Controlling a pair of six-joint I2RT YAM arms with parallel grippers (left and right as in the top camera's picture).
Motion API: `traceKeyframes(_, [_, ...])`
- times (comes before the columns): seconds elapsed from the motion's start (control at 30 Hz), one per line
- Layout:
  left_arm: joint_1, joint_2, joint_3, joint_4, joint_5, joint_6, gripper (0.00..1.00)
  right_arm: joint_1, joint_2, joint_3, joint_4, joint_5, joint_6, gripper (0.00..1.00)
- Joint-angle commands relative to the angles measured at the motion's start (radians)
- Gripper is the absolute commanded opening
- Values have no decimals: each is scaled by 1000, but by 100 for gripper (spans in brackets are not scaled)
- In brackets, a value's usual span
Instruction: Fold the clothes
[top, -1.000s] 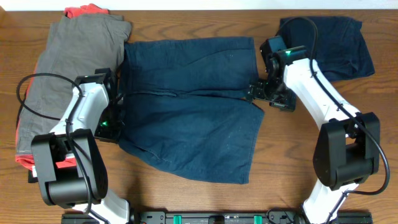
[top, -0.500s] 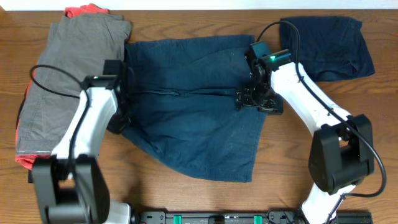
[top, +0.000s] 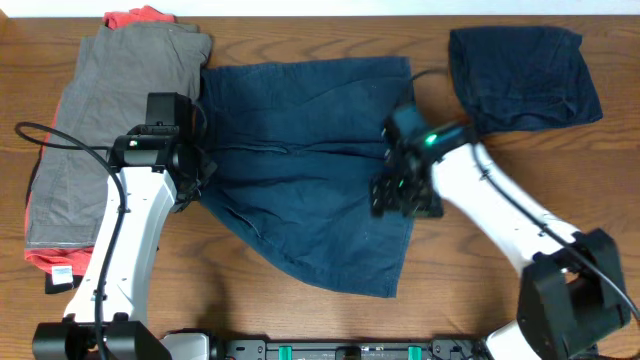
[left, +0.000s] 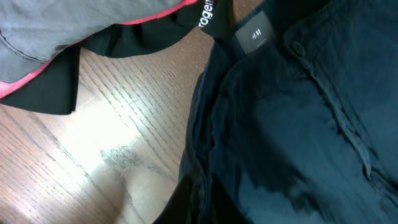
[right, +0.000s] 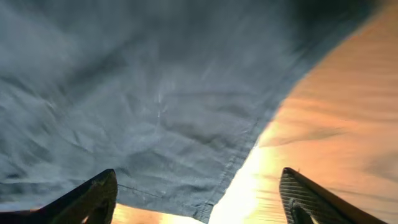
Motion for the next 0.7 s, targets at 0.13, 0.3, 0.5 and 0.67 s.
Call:
traceKeyframes(0.13, [0, 0, 16, -2, -8, 13, 6, 191, -3, -124, 51, -27, 13, 79])
traceKeyframes(0.3, [0, 0, 16, -2, -8, 13, 6, 275, -3, -204, 54, 24, 122, 79])
traceKeyframes(0.5, [0, 0, 16, -2, -5, 13, 6, 285, -3, -270, 55, 23, 204, 80])
traceKeyframes(0.67, [0, 0, 16, -2, -5, 13, 6, 292, -3, -309, 93, -21, 210, 79])
